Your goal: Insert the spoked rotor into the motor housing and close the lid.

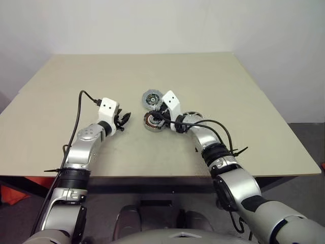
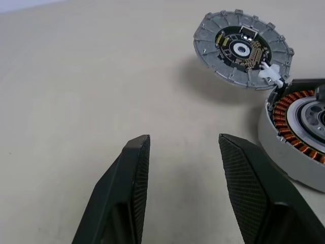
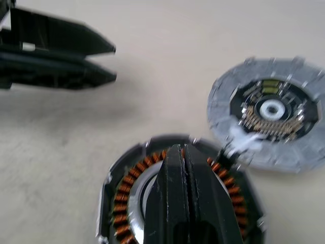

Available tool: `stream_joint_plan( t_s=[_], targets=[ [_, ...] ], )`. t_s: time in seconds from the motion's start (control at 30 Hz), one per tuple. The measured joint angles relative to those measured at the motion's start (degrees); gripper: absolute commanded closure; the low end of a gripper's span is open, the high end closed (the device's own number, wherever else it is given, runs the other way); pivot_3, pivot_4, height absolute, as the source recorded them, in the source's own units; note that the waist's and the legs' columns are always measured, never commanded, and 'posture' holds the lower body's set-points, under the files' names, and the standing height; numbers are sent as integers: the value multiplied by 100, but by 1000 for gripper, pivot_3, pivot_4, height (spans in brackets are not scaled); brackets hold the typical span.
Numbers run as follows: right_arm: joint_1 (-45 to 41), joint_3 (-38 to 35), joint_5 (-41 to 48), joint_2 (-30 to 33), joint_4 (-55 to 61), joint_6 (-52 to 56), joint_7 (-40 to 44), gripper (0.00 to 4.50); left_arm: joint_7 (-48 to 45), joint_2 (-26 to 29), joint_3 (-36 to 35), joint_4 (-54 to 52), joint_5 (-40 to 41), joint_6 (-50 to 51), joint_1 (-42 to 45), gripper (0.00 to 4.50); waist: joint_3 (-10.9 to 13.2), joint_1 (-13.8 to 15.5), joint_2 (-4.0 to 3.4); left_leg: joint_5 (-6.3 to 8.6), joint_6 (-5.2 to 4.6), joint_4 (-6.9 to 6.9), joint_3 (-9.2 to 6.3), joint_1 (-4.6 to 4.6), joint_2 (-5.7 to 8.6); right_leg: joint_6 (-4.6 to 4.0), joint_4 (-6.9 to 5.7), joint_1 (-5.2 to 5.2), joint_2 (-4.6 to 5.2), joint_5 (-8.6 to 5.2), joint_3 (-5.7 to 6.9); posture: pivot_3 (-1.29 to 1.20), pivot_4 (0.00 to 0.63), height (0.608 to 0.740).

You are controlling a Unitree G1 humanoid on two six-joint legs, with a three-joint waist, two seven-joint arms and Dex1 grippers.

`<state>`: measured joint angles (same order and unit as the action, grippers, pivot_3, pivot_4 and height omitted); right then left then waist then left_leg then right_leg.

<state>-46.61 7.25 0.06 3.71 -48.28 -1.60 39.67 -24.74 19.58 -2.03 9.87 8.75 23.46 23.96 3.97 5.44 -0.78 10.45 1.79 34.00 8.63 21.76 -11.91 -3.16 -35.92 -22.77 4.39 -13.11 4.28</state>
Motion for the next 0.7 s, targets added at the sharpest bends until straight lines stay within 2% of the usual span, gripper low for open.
stream_joint_plan(
  t_s=[0.17, 0.37, 0.7],
  targets=[
    [-13, -23, 1, 1, 11, -58, -32, 4456, -3, 0, 1, 6, 0, -32, 0, 2227, 0, 1, 0, 0, 0, 0, 0, 1, 0, 0, 1, -1, 0, 0, 0, 0, 0, 740],
    [-27, -61, -34, -27, -658, -279, -323, 4456, -2, 0, 11, 9, -6, -44, -2, 2227, 0, 1, 0, 0, 0, 0, 0, 0, 0, 0, 0, 0, 0, 0, 0, 0, 0, 740],
    [-114, -152, -58, -18, -1011, -594, -644, 4456, -2, 0, 26, 11, -32, -46, -2, 2227, 0, 2, 0, 0, 0, 0, 0, -18, -1, 0, 0, 19, 1, 0, -1, 0, 0, 740]
  ],
)
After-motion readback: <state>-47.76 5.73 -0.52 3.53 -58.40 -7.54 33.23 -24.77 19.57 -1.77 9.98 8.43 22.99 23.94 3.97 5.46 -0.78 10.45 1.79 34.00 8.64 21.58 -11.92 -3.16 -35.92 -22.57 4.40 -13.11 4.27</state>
